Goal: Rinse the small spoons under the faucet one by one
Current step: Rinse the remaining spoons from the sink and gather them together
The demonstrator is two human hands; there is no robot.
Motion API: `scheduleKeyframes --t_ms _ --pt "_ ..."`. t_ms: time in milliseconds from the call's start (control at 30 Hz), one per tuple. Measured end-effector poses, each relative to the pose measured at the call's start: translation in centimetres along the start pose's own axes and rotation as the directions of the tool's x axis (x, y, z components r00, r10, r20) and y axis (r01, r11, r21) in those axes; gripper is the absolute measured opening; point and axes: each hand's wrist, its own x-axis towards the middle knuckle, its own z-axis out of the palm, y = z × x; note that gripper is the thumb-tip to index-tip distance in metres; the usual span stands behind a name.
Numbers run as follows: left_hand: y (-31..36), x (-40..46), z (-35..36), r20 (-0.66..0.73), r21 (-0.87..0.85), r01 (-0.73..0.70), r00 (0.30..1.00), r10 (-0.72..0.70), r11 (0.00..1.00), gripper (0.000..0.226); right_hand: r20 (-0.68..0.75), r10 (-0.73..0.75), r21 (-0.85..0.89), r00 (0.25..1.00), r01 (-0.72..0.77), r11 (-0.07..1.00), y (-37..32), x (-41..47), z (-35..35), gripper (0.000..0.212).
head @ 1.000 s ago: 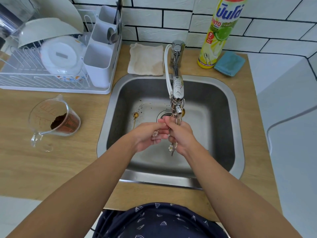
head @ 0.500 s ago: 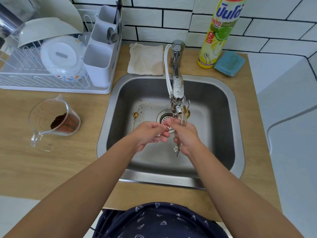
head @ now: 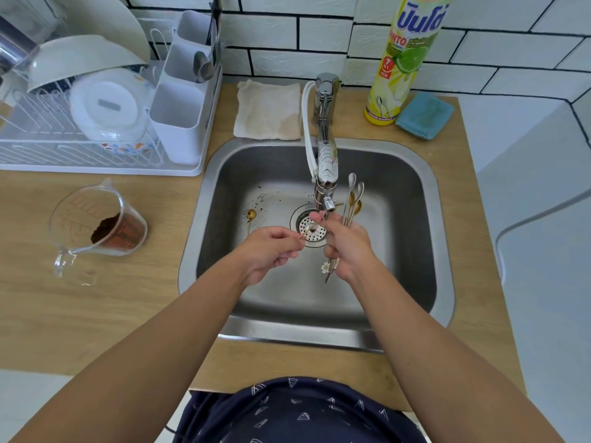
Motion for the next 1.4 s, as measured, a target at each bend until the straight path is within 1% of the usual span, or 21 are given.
scheduleKeyframes --t_ms 67,167,233,300,367,400,467,533,600,667,733,800,867,967,1067,1167,1233,1333,1400 --pt "-0.2 -0.1 0.0 -0.04 0.013 0.0 0.999 0.001 1.0 0.008 0.049 0.014 -0.085 0.999 -0.01 0.996 1.1 -0.6 0.3 0.017" --pt "-0.3 -0.1 0.1 -0.057 0.043 -0.012 0.998 0.014 0.999 0.006 0.091 0.048 -0.12 0.995 -0.037 0.992 1.9 -1.3 0.7 0.009" --pt "-0.3 -0.2 0.1 -0.062 0.096 -0.037 0.997 0.043 0.995 0.007 0.048 0.022 -0.094 0.999 -0.018 0.995 1.6 -0.9 0.7 0.017" --pt "-0.2 -0.4 0.1 -0.045 0.151 -0.045 0.998 0.052 0.987 0.009 -0.038 -0.001 -0.002 0.999 0.001 1.0 0.9 -0.2 0.3 0.025" --pt "-0.2 -0.6 -0.1 0.01 0.186 -0.019 1.0 0.017 0.982 0.012 -0.078 -0.009 0.064 0.997 0.014 0.998 0.4 0.3 -0.3 0.024" --pt "-0.1 -0.8 -0.3 0.057 0.2 -0.001 0.998 -0.01 0.98 0.013 -0.073 -0.019 0.055 0.997 0.023 0.998 0.4 0.3 -0.4 0.025" --pt "-0.3 -1.3 -0.8 0.159 0.243 0.016 0.986 -0.056 0.97 0.013 -0.044 -0.05 -0.023 0.998 0.049 0.999 0.6 0.0 -0.4 0.021" --pt "-0.8 -1.8 -1.4 0.215 0.281 0.017 0.973 -0.08 0.96 0.012 -0.03 -0.081 -0.123 0.996 0.077 0.989 0.9 0.0 -0.2 0.013" --pt "-1.4 -2.1 -1.8 0.225 0.297 0.009 0.971 -0.079 0.955 0.012 -0.049 -0.122 -0.221 0.991 0.108 0.969 1.1 0.0 0.2 0.012" --pt "-1.8 -2.3 -2.0 0.217 0.307 -0.012 0.975 -0.057 0.952 0.012 -0.093 -0.173 -0.299 0.98 0.138 0.944 1.2 0.2 0.5 0.015" --pt "-1.8 -2.3 -2.1 0.21 0.303 -0.041 0.977 -0.025 0.952 0.011 -0.092 -0.17 -0.3 0.981 0.136 0.944 1.1 0.2 0.8 0.019" --pt "-1.5 -2.3 -2.1 0.212 0.301 -0.053 0.977 -0.013 0.952 0.012 -0.044 -0.088 -0.248 0.995 0.074 0.966 0.8 0.2 0.6 0.021" --pt "-1.3 -2.3 -2.1 0.218 0.323 -0.048 0.976 -0.025 0.945 0.013 -0.001 -0.034 -0.28 0.999 0.033 0.959 0.7 0.2 0.0 0.021" --pt "-1.2 -2.4 -2.1 0.232 0.357 -0.038 0.971 -0.049 0.933 0.014 0.032 -0.06 -0.336 0.998 0.067 0.94 0.9 -0.2 -0.3 0.013" --pt "-1.2 -2.6 -1.9 0.249 0.345 -0.046 0.968 -0.044 0.937 0.013 -0.007 -0.1 -0.312 0.995 0.093 0.945 0.5 -0.1 -0.2 0.014" --pt "-0.9 -2.6 -1.8 0.258 0.332 -0.075 0.966 -0.014 0.94 0.011 -0.018 -0.085 -0.29 0.996 0.076 0.954 0.2 0.2 -0.4 0.018" --pt "-0.5 -2.5 -2.0 0.266 0.321 -0.075 0.964 -0.014 0.944 0.012 0.044 -0.059 -0.239 0.997 0.068 0.969 0.2 0.2 -0.7 0.018" --pt "-0.2 -2.7 -3.0 0.322 0.216 -0.001 0.944 -0.07 0.976 0.015 0.189 -0.035 -0.132 0.981 0.06 0.989 0.4 0.1 -1.3 0.019" --pt "-0.3 -2.8 -3.3 0.34 0.183 0.047 0.934 -0.108 0.982 0.018 0.202 -0.043 -0.121 0.978 0.068 0.99 0.2 0.0 -1.3 0.015"
